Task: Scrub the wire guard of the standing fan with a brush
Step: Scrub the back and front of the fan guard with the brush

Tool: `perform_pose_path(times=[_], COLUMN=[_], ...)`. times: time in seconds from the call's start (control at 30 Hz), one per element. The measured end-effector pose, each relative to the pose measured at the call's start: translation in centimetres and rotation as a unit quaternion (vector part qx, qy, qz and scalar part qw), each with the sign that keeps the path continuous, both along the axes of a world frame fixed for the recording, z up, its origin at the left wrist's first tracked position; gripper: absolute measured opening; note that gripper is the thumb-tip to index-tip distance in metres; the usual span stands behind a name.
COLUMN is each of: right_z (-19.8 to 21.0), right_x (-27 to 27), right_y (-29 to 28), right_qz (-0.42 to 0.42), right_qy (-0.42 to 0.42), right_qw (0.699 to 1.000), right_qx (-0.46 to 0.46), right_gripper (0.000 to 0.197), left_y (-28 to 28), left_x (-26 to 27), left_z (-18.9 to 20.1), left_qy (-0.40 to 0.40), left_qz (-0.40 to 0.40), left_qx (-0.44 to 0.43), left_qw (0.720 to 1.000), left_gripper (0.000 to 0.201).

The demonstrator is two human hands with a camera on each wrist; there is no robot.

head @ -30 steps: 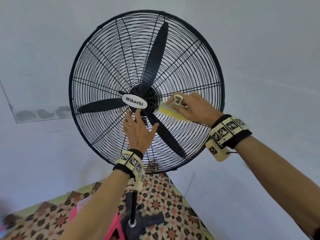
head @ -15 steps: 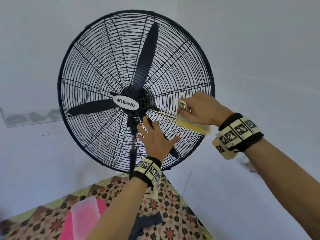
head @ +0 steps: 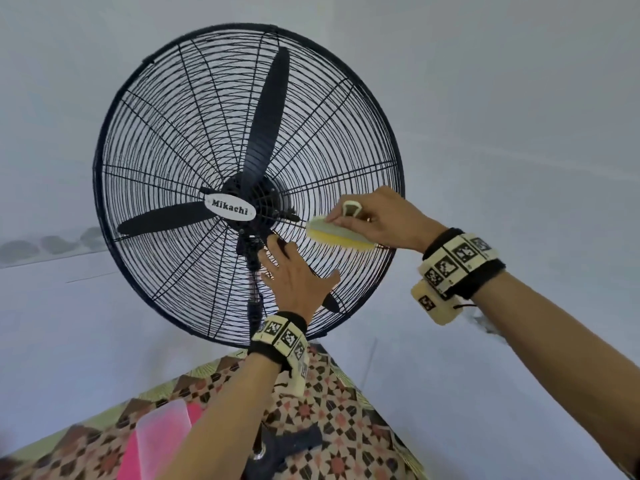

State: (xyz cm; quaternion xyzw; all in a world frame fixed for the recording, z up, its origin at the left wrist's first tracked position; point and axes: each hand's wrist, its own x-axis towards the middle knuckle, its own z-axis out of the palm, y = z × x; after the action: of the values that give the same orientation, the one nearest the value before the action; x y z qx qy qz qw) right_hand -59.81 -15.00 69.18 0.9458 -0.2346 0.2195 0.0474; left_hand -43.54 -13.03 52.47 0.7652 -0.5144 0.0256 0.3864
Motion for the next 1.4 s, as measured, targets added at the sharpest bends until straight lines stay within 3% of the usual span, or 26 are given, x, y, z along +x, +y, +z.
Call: perform_pose_path(times=[0.1,0.27,0.43,0.67,0.83,1.07,1.17,1.2,1.23,1.3,1.37,1.4], right_z=[-0.5,1.1,-0.3,0.2,-1.4,-2.2,-3.1,-3.6,-4.3,-6.7,-9.0,-9.8], right_x=[-0.3,-3.6,-2.6,-6.3,-4.7,-10.7,-12.1,-12.1,-11.8,-10.5,-8.7,-7.8], right_y=[0.4,0.6,1.9,1.7,2.2,0.7,0.8,1.1,1.4,1.8,1.6,1.4], right_qz=[0.0,-0.078,-0.022,-0.07,-0.014,-0.097,-0.117,-0.119,-0.127,-0.192,-0.258,-0.247], right_qy=[0.002,0.061,0.012,-0.007,-0.021,-0.064,-0.147,-0.234,-0.348,-0.538,-0.631,-0.68], right_qw=[1.0,0.995,1.0,0.998,1.0,0.993,0.982,0.965,0.928,0.818,0.721,0.665], right_qx=[0.0,-0.027,-0.003,-0.008,0.001,0.016,0.001,0.017,0.04,0.064,0.12,0.186], right_gripper=[0.015,0.01,0.015,0.01,0.014,0.012,0.01,0.01,0.011,0.017,0.023,0.027], left_y=[0.1,0.2,0.2,0.4,0.2,0.1,0.0,0.0,0.0,0.0,0.0,0.0], left_x=[0.7,0.4,0.6,0.3,0.7,0.7,0.5,0.5,0.6,0.7,0.7,0.7], left_z=[0.0,0.2,0.1,0.4,0.0,0.1,0.2,0.1,0.1,-0.1,-0.1,-0.1], left_qy=[-0.002,-0.006,0.001,-0.001,-0.004,-0.014,-0.007,-0.005,-0.005,-0.011,-0.012,-0.012], left_qz=[-0.007,-0.008,-0.012,-0.013,-0.007,-0.009,-0.012,-0.012,-0.013,-0.014,-0.014,-0.015], left_qx=[0.0,0.0,-0.003,0.006,-0.014,0.003,0.006,0.002,-0.002,-0.005,-0.007,-0.009], left_qw=[1.0,1.0,1.0,1.0,1.0,1.0,1.0,1.0,1.0,1.0,1.0,1.0], left_gripper=[0.105,0.105,0.105,0.107,0.106,0.108,0.109,0.108,0.108,0.109,0.109,0.109])
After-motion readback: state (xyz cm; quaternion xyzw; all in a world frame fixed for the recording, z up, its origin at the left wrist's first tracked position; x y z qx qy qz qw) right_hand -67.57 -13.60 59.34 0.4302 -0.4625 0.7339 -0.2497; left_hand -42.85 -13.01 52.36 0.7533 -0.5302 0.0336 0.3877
